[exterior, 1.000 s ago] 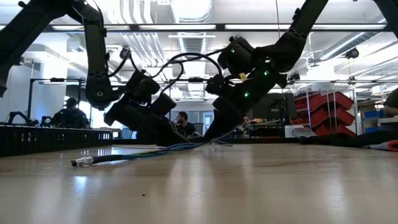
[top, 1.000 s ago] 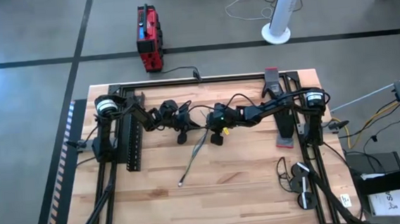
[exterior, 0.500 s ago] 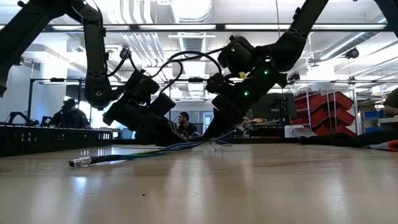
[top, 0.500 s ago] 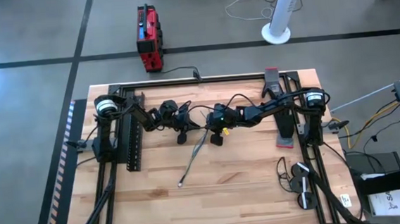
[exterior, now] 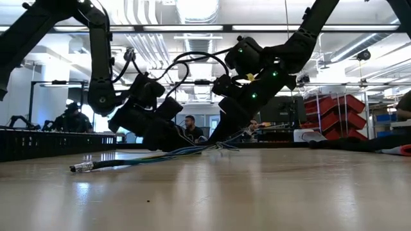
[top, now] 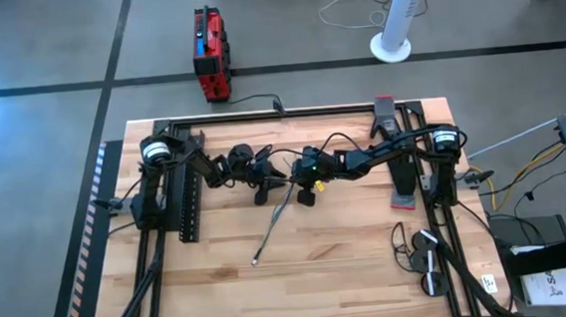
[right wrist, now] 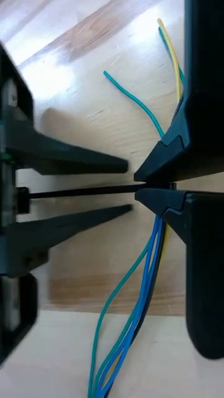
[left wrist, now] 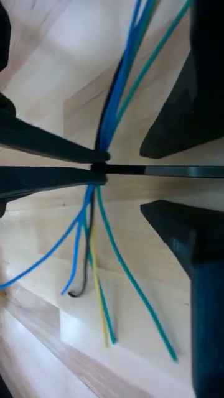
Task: Ziptie cables
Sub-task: Wrap the cable wires using a black zip tie
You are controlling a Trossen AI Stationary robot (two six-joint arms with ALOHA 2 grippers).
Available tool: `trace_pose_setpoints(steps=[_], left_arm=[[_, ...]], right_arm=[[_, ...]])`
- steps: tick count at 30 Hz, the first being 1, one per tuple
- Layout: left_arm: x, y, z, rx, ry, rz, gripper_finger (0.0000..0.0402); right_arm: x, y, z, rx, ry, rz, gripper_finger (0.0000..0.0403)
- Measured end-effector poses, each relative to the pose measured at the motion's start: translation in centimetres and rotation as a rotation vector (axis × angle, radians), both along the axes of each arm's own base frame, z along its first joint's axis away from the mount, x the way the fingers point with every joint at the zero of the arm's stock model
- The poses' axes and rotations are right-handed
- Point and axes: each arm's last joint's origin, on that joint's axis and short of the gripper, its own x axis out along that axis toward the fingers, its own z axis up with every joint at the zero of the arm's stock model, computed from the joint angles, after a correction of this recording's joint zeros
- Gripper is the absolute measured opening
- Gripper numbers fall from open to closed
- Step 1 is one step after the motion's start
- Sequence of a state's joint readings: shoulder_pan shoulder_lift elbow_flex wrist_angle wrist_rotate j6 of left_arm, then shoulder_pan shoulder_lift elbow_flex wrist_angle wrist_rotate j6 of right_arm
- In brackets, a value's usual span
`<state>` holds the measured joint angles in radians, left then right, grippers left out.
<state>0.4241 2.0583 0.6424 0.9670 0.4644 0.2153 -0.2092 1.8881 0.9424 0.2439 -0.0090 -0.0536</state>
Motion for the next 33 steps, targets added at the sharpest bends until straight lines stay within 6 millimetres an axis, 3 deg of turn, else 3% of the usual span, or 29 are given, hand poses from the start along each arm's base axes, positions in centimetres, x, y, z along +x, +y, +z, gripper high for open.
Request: trace_pose_setpoints(steps=[10, 15, 18, 33], left_arm=[[1.5, 0.0, 0.6, -0.072, -0.017, 0.006, 0.0098], [1.5, -0.1, 0.5, -0.035, -0.018, -0.012, 0.0023], [1.4, -0.1, 0.6, -0.054, -0.016, -0.012, 0.0006], [-4.1, -1.0, -0.9, -0.049, 0.004, 0.044, 0.0001]], right_arm=[[0.0, 0.0, 0.0, 0.003, 0.003, 0.001, 0.0002], [0.0, 0.0, 0.0, 0.006, 0.003, -0.002, 0.0003], [-0.1, 0.0, 0.0, 0.017, 0.005, -0.012, 0.0003], [0.0, 0.0, 0.0, -0.053, 0.02, 0.082, 0.0002]])
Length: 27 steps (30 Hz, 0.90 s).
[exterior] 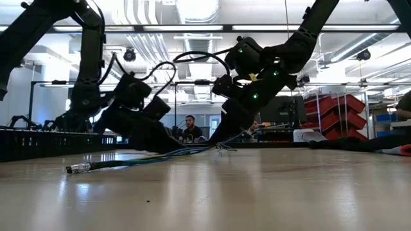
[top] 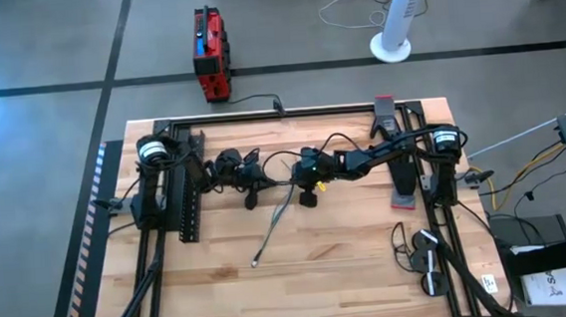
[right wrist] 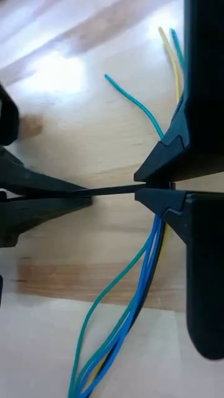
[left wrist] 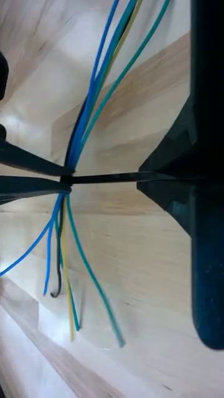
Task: Ziptie cables
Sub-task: Wrap the cable wires using a black zip tie
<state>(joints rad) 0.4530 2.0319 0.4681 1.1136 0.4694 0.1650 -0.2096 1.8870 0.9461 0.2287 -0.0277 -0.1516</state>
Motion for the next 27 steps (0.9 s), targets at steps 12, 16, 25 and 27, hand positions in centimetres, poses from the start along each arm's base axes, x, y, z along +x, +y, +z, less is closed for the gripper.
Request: trace_pose_setpoints(steps=[12, 16, 25, 27], left_arm=[[3.9, -0.3, 1.2, -0.009, 0.011, -0.015, 0.0084], [6.1, -0.7, 1.9, 0.0, 0.038, -0.001, 0.0112], [8.2, -1.5, 2.7, -0.013, 0.095, 0.036, 0.0023], [8.4, -1.9, 2.6, -0.007, 0.113, 0.091, 0.0009]], right_arm=[[0.1, 0.0, 0.1, -0.022, -0.017, 0.017, 0.0002], [-0.1, 0.0, -0.2, -0.014, 0.014, 0.017, 0.0002], [-0.7, 0.2, -0.7, 0.039, 0.07, -0.017, 0.0002], [-0.8, 0.2, -0.8, 0.048, 0.07, -0.01, 0.0002]])
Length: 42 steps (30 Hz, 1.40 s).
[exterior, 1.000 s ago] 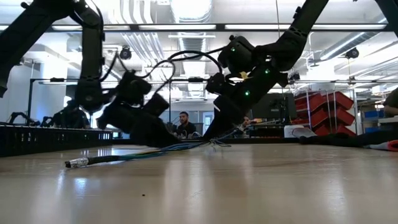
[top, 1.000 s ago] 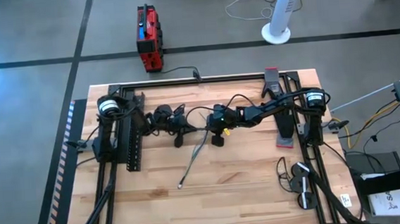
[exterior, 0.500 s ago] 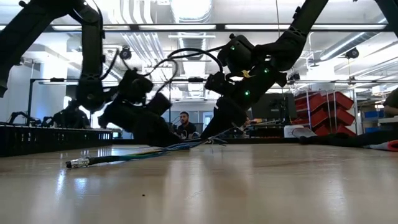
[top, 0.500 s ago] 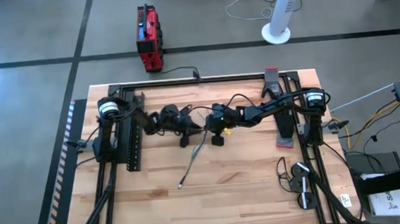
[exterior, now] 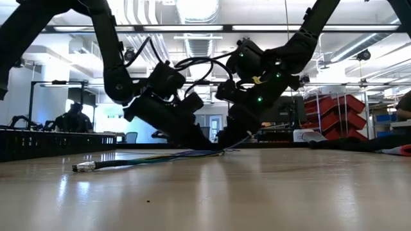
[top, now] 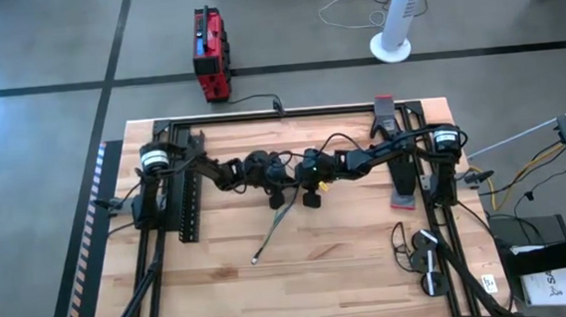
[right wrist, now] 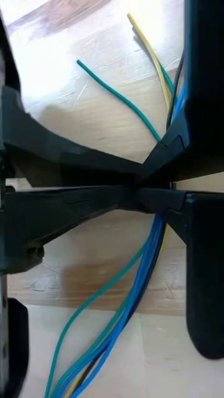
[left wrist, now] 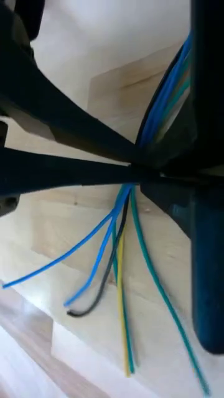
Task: Ziptie cables
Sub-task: Wrap the cable wires using a black zip tie
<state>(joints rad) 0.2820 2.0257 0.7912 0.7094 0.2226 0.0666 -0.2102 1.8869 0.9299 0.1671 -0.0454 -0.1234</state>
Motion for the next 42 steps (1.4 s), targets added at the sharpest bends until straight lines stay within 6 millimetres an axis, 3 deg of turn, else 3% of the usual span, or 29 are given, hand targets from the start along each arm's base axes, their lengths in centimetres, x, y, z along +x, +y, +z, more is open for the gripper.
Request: trace_pose_setpoints(steps=[12, 26, 29, 33, 42], left_arm=[[0.1, -1.9, -0.4, -0.069, 0.024, 0.102, 0.0008], [0.0, -2.0, -0.6, 0.005, 0.049, 0.096, 0.0108], [0.0, -2.0, -0.6, 0.02, 0.052, 0.092, 0.0086], [-0.2, -1.8, -0.7, 0.009, 0.069, 0.106, 0.0013], [-0.3, -1.7, -0.9, -0.007, 0.087, 0.113, 0.0001]], right_arm=[[-0.1, 0.0, -0.1, -0.042, 0.002, 0.063, 0.0002], [0.2, 0.0, 0.3, -0.076, -0.019, 0.116, 0.0002], [0.3, 0.0, 0.5, -0.082, -0.023, 0.119, 0.0002], [0.2, 0.0, 0.7, -0.087, -0.022, 0.113, 0.0002], [0.0, 0.0, 0.7, -0.084, -0.011, 0.109, 0.0002]])
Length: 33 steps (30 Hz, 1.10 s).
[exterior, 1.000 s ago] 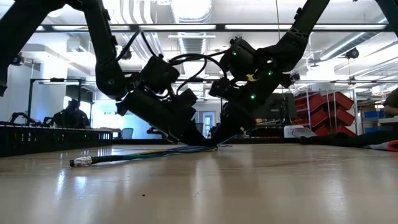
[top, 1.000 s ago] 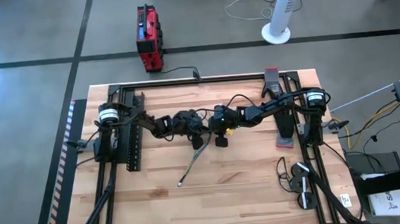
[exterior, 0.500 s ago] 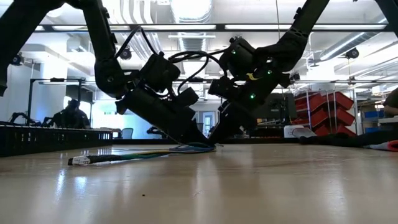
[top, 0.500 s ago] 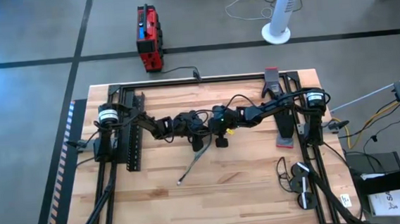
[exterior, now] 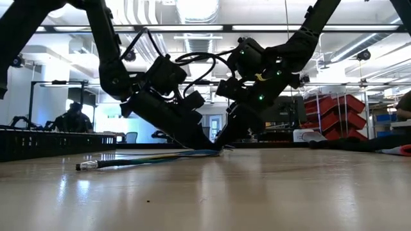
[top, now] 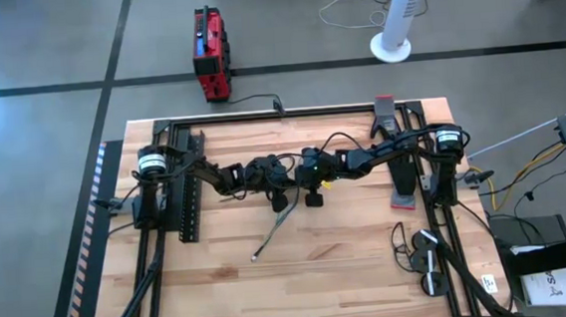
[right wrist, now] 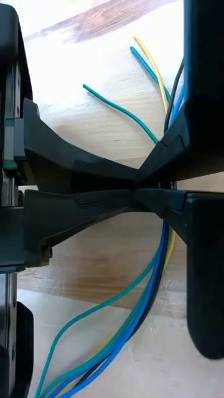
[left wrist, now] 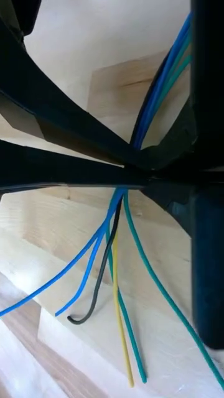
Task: Ziptie cables
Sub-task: Wrap the cable wires using a black zip tie
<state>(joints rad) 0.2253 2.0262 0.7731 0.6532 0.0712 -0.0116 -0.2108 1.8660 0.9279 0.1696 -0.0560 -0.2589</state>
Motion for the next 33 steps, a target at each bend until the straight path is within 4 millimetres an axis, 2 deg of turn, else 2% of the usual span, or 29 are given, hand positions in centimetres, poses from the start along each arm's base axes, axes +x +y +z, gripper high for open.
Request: trace_pose_setpoints(steps=[5, 11, 19, 24, 30, 33], left_arm=[[-0.5, 0.1, -0.5, -0.034, 0.074, 0.01, 0.0], [-1.4, 0.3, 0.6, -0.095, 0.166, 0.066, 0.0001], [-3.2, -0.1, 6.1, -0.089, 0.371, 0.178, 0.0001], [-3.4, -0.3, 10.3, -0.069, 0.36, 0.206, 0.0001], [-4.2, -0.4, 11.9, -0.081, 0.393, 0.229, 0.0002], [-4.4, -0.5, 11.9, -0.097, 0.396, 0.244, 0.0016]], right_arm=[[-0.1, 0.1, 0.6, 0.004, -0.013, 0.008, 0.0002], [-0.2, 0.1, 1.1, 0.003, -0.026, 0.005, 0.0002], [-0.6, 0.2, 0.8, -0.017, -0.007, 0.03, 0.0002], [-0.4, 0.1, 1.0, -0.04, -0.027, 0.047, 0.0001], [-0.4, 0.1, 1.0, -0.042, -0.033, 0.046, 0.0001], [-0.4, 0.1, 1.0, -0.042, -0.033, 0.046, 0.0001]])
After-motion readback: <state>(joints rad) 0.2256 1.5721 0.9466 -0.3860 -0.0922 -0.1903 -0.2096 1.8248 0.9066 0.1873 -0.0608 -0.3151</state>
